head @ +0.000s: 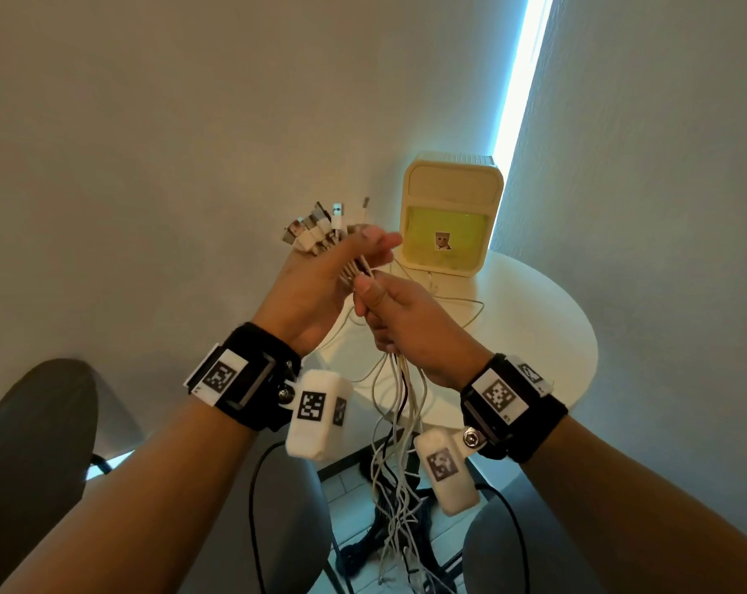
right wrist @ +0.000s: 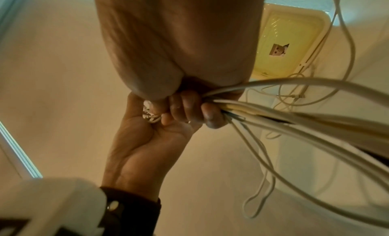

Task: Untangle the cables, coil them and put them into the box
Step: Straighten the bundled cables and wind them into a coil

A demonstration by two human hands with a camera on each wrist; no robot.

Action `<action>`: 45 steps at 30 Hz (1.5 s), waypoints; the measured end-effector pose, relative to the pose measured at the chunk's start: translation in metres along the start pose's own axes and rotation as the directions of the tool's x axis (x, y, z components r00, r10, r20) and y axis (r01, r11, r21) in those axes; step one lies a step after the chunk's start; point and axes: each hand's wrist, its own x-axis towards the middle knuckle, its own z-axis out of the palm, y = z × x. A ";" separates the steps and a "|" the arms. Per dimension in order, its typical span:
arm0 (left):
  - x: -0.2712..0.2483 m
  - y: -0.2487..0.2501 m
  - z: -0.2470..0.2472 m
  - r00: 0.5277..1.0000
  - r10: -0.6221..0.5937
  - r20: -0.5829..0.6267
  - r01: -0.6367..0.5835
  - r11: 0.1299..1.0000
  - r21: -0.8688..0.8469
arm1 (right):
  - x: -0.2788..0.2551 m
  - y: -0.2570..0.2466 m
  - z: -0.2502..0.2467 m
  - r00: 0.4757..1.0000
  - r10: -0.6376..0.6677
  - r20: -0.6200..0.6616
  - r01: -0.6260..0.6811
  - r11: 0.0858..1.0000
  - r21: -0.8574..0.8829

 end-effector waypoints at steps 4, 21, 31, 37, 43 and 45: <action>0.004 -0.003 -0.002 0.993 -0.118 -0.021 0.117 0.993 -0.009 | 0.001 0.004 0.002 1.000 -0.029 0.006 0.029 0.999 -0.043; 0.006 -0.010 0.002 0.988 -0.152 -0.035 0.156 0.969 0.191 | 0.020 -0.082 -0.041 0.977 -0.090 -0.194 -0.018 0.869 -0.495; 0.001 -0.002 -0.001 0.997 -0.053 -0.050 0.063 0.967 0.246 | 0.040 -0.072 -0.016 0.954 -0.288 -0.084 0.193 0.804 -0.563; -0.002 0.004 -0.032 0.996 -0.074 -0.046 0.079 0.989 0.122 | 0.081 0.003 -0.067 0.996 0.073 -0.057 -0.088 0.562 -0.822; -0.004 -0.005 -0.040 0.986 -0.141 -0.087 0.148 0.986 0.079 | 0.090 0.045 -0.057 0.986 0.164 0.036 -0.037 0.418 -0.908; -0.002 -0.007 -0.040 0.983 -0.124 -0.134 0.141 0.982 0.123 | 0.092 0.042 -0.058 0.995 0.096 0.013 -0.034 0.475 -0.879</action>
